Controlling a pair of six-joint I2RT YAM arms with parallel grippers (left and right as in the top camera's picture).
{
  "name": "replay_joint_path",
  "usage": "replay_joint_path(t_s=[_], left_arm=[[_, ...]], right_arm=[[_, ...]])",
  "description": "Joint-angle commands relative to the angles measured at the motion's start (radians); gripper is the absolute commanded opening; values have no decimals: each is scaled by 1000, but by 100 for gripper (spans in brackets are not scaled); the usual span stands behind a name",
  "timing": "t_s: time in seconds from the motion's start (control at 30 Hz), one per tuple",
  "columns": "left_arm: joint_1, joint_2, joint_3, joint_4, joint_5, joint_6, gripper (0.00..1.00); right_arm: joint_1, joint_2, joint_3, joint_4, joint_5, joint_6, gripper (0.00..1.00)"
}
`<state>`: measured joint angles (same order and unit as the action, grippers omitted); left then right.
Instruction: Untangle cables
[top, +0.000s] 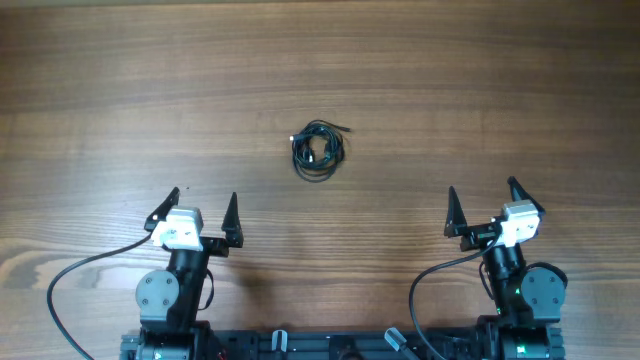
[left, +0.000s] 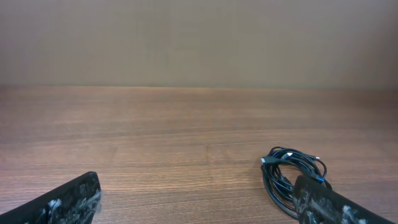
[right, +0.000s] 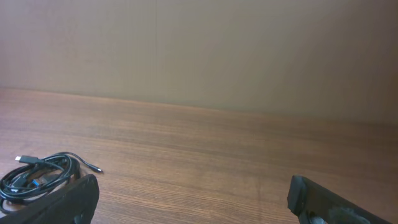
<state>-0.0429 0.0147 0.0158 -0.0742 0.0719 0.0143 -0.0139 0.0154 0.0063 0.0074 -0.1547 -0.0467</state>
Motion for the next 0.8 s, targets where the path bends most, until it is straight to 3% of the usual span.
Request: replay_joint_path(t_s=[0.0, 0.57, 0.67, 0.77], left_arm=[[6, 0, -10, 3, -6, 11, 100], [6, 0, -10, 3, -6, 12, 100], [6, 0, -10, 15, -100, 133, 100], [6, 0, -10, 76, 220, 98, 100]], right_arm=[[7, -8, -1, 2, 9, -5, 100], [7, -8, -1, 2, 9, -5, 100], [7, -8, -1, 2, 9, -5, 100], [7, -8, -1, 2, 9, -5, 100]])
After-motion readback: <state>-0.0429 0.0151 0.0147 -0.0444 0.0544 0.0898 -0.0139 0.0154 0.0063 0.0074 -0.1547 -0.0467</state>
